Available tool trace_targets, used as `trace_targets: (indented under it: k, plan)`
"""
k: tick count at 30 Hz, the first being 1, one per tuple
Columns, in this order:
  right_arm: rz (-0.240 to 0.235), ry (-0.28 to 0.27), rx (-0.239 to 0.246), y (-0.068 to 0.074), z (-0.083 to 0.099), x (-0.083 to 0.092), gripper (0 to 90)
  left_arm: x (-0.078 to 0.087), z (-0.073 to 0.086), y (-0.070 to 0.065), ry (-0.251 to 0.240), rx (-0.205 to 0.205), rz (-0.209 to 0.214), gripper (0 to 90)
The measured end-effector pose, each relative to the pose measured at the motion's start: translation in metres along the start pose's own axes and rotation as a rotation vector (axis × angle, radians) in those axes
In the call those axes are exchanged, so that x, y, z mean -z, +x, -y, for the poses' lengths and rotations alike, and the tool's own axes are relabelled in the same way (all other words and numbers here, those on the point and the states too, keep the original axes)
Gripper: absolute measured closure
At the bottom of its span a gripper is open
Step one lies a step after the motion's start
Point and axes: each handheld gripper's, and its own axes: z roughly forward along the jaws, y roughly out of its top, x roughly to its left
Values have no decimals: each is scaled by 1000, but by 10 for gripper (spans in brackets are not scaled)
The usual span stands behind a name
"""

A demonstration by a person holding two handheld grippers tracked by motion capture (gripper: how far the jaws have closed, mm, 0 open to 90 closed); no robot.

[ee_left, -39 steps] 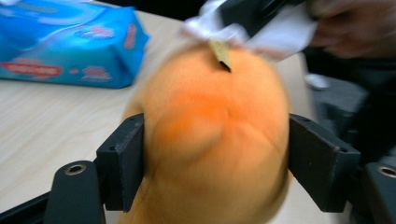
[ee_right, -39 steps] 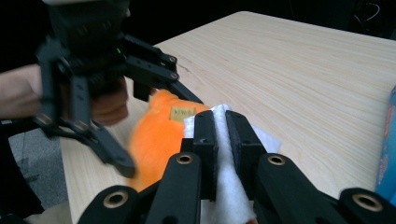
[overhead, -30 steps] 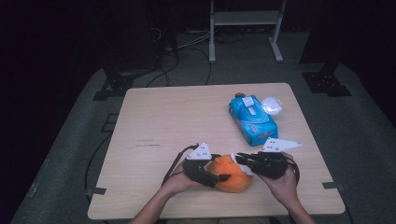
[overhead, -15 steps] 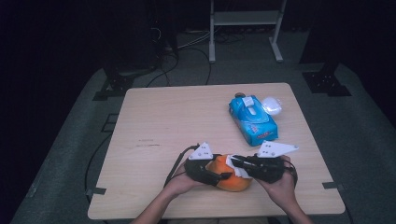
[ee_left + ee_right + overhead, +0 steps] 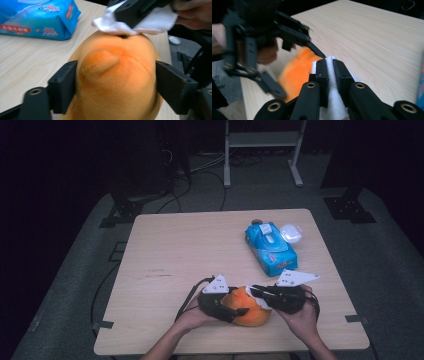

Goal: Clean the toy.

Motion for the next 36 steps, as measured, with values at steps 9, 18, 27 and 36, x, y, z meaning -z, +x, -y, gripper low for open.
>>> trace_targets:
  k: [9,18,27,36]
  plan:
    - [-33,7,-28,-7,6,2,824,-12,17,14,-74,-1,76,41]
    - [-5,-68,-47,-5,-2,8,827,-7,1,2,-49,-9,-13,292]
    - [10,-55,-29,-6,-1,9,827,-1,-9,-5,-59,2,-58,319]
    - [-6,-69,28,10,-10,7,827,-1,-12,-9,-38,7,-93,305]
